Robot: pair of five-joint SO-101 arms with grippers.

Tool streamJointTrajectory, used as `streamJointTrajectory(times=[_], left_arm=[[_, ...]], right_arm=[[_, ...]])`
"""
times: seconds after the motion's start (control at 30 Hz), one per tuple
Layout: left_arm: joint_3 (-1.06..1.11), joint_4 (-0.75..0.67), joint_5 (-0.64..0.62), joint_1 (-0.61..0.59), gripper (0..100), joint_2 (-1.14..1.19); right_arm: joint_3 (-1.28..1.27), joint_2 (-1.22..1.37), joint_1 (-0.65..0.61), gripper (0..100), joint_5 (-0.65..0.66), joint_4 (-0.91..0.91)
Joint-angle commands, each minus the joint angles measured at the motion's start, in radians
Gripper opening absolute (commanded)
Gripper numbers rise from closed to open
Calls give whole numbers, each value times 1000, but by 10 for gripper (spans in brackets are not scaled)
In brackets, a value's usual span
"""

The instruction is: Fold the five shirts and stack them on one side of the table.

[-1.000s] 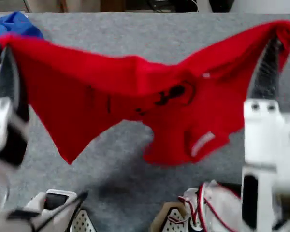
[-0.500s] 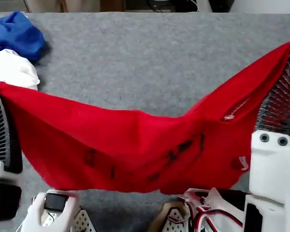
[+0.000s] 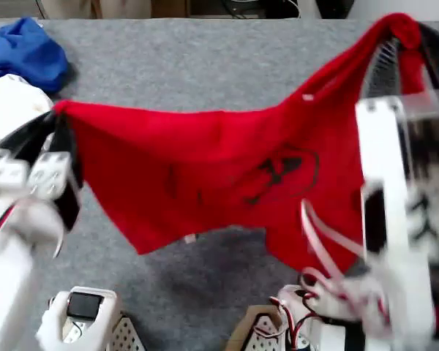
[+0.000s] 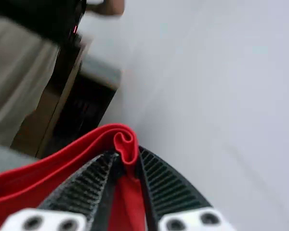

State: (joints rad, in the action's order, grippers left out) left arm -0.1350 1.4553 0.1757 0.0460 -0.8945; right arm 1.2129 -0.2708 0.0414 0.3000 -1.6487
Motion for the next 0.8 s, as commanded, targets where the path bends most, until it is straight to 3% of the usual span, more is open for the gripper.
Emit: streamJointTrajectory(times=[0.0,0.2,0.6,0.77], left_arm=[[255,-206,6,-11,19,5],[606,-575,0,-12,19,5],[1117,-1247,5,-12,19,35],[1137,-1372,2,-14,19,197]], right_arm=[[-226,-2,16,5,0,69],[-668,-2,15,5,0,311],[-1417,-2,-51,5,0,1051],[-1607,1,-76,5,0,1339]])
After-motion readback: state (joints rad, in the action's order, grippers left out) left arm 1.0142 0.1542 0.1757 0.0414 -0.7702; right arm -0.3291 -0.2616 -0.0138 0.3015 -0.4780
